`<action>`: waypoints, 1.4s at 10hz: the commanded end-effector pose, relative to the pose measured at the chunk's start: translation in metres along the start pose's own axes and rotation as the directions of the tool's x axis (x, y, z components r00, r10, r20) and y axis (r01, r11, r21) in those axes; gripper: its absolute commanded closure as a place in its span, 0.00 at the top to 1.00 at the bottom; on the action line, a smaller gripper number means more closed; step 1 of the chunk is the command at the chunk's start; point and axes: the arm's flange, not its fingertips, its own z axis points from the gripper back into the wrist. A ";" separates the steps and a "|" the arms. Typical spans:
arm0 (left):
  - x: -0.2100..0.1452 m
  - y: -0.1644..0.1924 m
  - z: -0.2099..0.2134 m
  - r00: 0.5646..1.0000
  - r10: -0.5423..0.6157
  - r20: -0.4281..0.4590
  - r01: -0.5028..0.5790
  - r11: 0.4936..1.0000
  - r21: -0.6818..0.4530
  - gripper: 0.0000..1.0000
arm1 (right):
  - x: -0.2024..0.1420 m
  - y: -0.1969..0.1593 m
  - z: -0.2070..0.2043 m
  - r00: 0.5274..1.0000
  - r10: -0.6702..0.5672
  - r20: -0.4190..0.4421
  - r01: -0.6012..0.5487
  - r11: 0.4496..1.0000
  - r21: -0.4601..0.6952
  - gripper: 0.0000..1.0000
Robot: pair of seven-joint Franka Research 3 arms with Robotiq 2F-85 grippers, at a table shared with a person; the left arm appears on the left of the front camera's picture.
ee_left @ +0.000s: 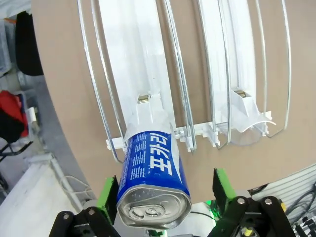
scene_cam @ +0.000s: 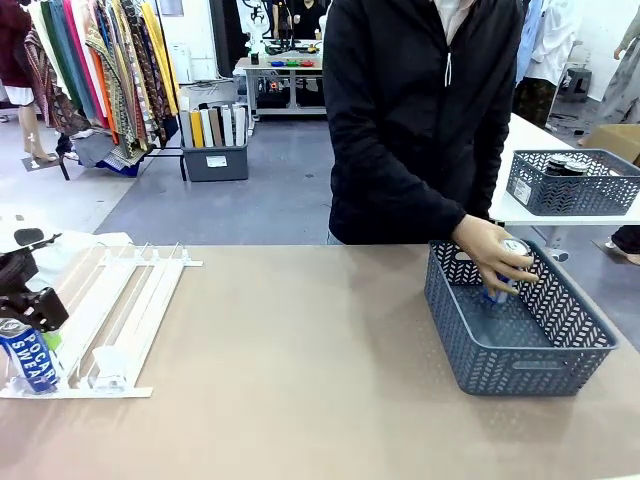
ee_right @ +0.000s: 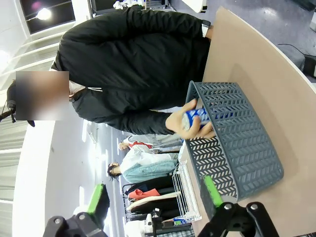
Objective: Retrieve and store the cans from the dispenser.
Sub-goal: Pick up one can from the Automatic Can Dispenser and place it in the middle of the table.
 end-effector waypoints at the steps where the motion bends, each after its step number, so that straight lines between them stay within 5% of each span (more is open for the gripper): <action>1: -0.002 0.001 -0.003 1.000 0.021 0.004 -0.021 0.999 0.039 0.00 | -0.002 0.004 0.001 1.000 -0.002 -0.005 0.002 1.000 0.001 1.00; 9: -0.004 0.007 0.006 0.998 0.043 0.034 -0.045 0.997 0.055 0.00 | -0.002 0.004 0.001 1.000 -0.002 -0.005 0.002 1.000 0.001 1.00; 12: -0.018 0.017 0.070 0.992 0.063 0.110 -0.070 0.996 0.064 0.00 | -0.002 0.004 0.001 1.000 -0.002 -0.005 0.002 1.000 0.001 1.00; 14: -0.051 0.016 0.134 0.974 0.017 0.225 -0.004 0.998 -0.059 0.00 | -0.002 0.004 0.001 1.000 -0.002 -0.005 0.002 1.000 0.001 1.00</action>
